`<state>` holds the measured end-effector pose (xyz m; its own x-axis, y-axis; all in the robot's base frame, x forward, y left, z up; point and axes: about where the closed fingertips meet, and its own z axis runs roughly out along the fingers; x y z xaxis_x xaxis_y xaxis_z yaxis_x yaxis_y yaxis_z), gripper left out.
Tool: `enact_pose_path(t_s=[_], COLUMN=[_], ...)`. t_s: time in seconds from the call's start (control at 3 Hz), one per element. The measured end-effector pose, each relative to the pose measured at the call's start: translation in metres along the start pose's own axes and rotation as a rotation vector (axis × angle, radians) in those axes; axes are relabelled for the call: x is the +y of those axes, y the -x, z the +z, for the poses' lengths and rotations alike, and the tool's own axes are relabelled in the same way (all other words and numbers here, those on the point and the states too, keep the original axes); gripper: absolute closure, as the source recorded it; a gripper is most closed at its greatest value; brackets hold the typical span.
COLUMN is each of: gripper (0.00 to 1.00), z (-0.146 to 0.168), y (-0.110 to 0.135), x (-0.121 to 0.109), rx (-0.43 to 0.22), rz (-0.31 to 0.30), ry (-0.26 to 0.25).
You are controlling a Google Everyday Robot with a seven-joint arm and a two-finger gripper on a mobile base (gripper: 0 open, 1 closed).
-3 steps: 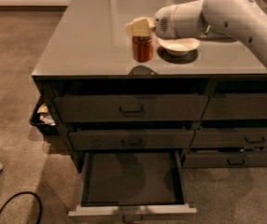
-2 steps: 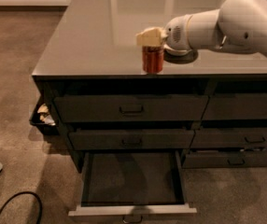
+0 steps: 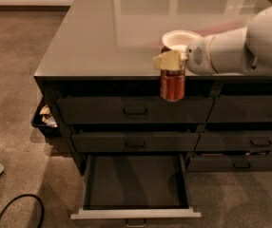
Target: Place coke can into bottom drawer
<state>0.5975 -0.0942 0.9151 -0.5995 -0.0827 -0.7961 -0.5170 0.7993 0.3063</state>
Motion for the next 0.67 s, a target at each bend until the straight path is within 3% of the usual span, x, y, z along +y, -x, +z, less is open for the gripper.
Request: enact_pose_path(t_s=[0.33,0.67], gripper=[1.00,1.00], z=[0.011,0.059], y=[-0.037,-0.086], x=[0.002,-0.002], rx=[0.069,0.170], rz=[0.066,0.126], ry=[-0.053,-0.089])
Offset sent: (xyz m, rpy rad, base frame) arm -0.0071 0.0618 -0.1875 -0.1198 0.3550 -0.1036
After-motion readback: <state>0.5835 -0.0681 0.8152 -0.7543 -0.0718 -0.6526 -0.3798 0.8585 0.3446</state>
